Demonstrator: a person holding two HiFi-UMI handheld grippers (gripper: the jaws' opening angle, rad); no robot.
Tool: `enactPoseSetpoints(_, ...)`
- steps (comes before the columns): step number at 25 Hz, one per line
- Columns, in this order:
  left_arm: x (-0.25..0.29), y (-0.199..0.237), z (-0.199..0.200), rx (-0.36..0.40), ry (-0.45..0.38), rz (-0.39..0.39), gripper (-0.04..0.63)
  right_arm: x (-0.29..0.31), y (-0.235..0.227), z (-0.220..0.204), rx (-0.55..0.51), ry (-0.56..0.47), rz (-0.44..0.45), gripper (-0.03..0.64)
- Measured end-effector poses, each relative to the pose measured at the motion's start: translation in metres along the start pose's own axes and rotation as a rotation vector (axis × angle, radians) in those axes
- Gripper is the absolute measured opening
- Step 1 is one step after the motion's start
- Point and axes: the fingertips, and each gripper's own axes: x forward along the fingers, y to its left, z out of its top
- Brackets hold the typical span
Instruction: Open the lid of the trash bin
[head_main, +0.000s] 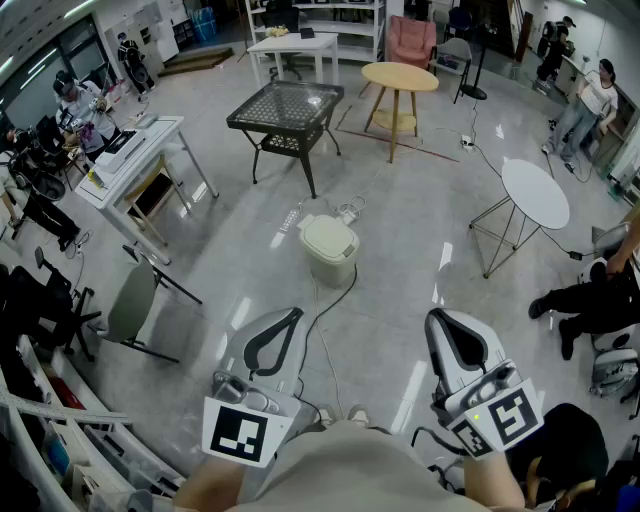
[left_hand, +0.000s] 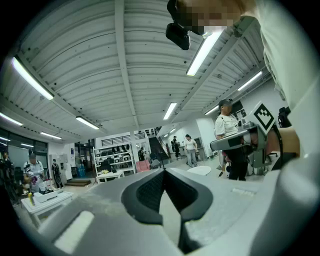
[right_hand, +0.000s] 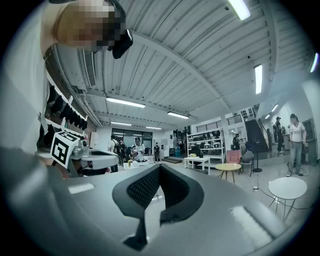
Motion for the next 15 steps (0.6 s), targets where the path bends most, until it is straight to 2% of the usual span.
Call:
enactPoseSetpoints(3,0.003,-0.006,0.002,-0.003,-0.003,-0.004,0.002,-0.005,-0.006,0.001,0.03,-0.016,0.002,0.003)
enactPoseSetpoints(15,0.013,-0.02,0.0,-0.013,0.02,0.064,0.002,-0.017,-0.032,-0.015,0.064,0.002,0.006,0.003)
